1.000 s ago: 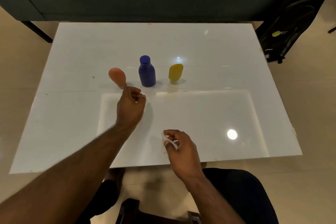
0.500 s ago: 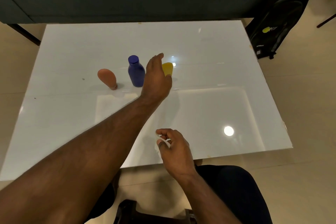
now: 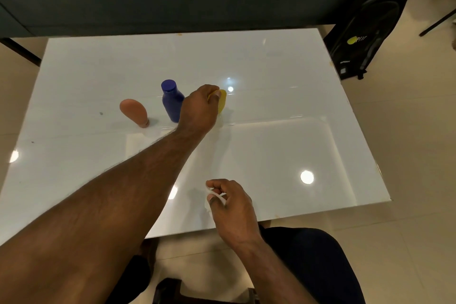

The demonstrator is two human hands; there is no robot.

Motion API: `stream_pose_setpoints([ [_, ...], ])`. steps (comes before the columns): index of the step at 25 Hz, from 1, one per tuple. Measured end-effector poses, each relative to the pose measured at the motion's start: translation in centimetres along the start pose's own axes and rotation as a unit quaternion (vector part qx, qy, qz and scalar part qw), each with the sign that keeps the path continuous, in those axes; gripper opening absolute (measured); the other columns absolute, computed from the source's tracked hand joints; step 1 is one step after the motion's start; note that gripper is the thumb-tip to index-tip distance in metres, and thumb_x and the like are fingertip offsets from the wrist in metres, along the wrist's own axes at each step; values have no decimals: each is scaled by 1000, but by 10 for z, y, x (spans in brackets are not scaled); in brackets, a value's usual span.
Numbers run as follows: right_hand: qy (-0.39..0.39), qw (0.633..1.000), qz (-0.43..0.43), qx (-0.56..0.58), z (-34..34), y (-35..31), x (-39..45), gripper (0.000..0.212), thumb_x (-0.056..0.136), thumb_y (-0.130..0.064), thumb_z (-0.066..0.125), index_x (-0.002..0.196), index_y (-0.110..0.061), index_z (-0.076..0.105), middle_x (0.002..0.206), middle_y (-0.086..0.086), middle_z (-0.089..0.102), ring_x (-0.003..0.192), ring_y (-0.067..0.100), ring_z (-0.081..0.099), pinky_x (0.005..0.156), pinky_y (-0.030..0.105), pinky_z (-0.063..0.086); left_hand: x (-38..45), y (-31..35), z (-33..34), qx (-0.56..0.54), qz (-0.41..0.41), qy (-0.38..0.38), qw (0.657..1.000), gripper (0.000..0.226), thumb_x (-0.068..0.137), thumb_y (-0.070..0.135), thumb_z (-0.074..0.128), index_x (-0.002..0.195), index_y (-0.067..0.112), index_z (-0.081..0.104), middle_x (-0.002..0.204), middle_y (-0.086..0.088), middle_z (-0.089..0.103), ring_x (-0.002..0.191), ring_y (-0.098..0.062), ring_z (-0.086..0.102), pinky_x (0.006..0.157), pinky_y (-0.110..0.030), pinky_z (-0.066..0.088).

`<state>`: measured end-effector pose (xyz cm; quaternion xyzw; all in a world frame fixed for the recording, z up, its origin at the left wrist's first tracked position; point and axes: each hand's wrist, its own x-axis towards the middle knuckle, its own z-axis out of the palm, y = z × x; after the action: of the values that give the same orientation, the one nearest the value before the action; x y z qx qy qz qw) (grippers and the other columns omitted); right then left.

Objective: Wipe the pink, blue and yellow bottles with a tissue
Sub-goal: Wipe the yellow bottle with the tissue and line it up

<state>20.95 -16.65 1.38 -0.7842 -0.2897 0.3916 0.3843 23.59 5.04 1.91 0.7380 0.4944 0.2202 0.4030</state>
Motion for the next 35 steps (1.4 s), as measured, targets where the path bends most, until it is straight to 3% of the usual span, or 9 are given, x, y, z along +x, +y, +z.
stream_pose_setpoints([
  [4, 8, 1000, -2, 8, -1, 0, 1, 24, 94, -22, 58, 114, -35, 60, 113, -21, 57, 104, -2, 55, 92, 15, 48, -11, 7, -11, -34, -3, 15, 999, 24, 105, 21, 48, 112, 8, 67, 103, -3, 72, 98, -21, 68, 85, -24, 49],
  [7, 28, 999, 15, 36, -4, 1, 4, 24, 93, -22, 60, 112, -37, 61, 108, -26, 55, 100, -3, 56, 90, 19, 51, -44, 13, -33, -205, -74, 3, 976, 18, 104, 24, 51, 108, 17, 67, 107, -4, 73, 101, -21, 70, 93, -45, 59],
  [10, 46, 996, 38, 64, -6, -2, 2, 21, 92, -22, 62, 107, -36, 64, 104, -19, 59, 94, 4, 59, 83, 29, 57, -101, 7, -63, -409, -260, -1, 875, 24, 104, 30, 53, 124, 20, 60, 123, -11, 69, 110, -30, 70, 91, -55, 58],
  [13, 49, 995, 37, 84, -8, -10, -9, 22, 90, -18, 63, 97, -39, 64, 99, -14, 62, 92, 6, 59, 74, 22, 56, -163, -5, -94, -532, -386, -21, 753, 40, 100, 41, 57, 132, 17, 58, 121, -15, 67, 106, -34, 70, 85, -57, 59],
  [16, 48, 989, 41, 135, -10, -16, -30, 28, 90, -11, 62, 96, -38, 65, 101, -9, 63, 95, 12, 61, 75, 27, 58, -220, -14, -121, -549, -423, -33, 720, 46, 99, 48, 55, 129, 15, 63, 114, -13, 69, 96, -31, 71, 67, -42, 62],
  [21, 26, 977, 2, 213, -14, -34, -80, 32, 88, -5, 63, 104, -31, 70, 106, -9, 68, 101, 13, 63, 86, 35, 56, -294, -20, -153, -629, -395, -84, 665, 47, 97, 31, 42, 135, 6, 58, 127, -20, 70, 95, -35, 67, 77, -43, 55],
  [26, -1, 984, -130, 119, -15, -69, -131, 23, 88, -11, 64, 97, -31, 72, 98, -16, 71, 95, -1, 64, 77, 16, 51, -320, -22, -163, -649, -367, -96, 659, 46, 97, 22, 43, 132, 0, 63, 127, -25, 68, 96, -33, 65, 83, -41, 55],
  [30, 19, 972, -227, -51, 2, -81, -158, 19, 89, -16, 63, 99, -30, 70, 100, -19, 66, 98, -6, 58, 83, 8, 46, -329, -30, -160, -637, -354, -89, 679, 49, 96, 31, 60, 135, 2, 58, 100, -20, 71, 82, -28, 68, 71, -38, 60],
  [35, 59, 945, -281, -158, 14, -85, -156, 21, 90, -9, 58, 104, -20, 71, 101, -11, 66, 94, 0, 58, 82, 9, 44, -336, -27, -155, -590, -308, -107, 739, 50, 94, 61, 54, 124, 24, 69, 101, -10, 74, 81, -24, 70, 47, -28, 49],
])
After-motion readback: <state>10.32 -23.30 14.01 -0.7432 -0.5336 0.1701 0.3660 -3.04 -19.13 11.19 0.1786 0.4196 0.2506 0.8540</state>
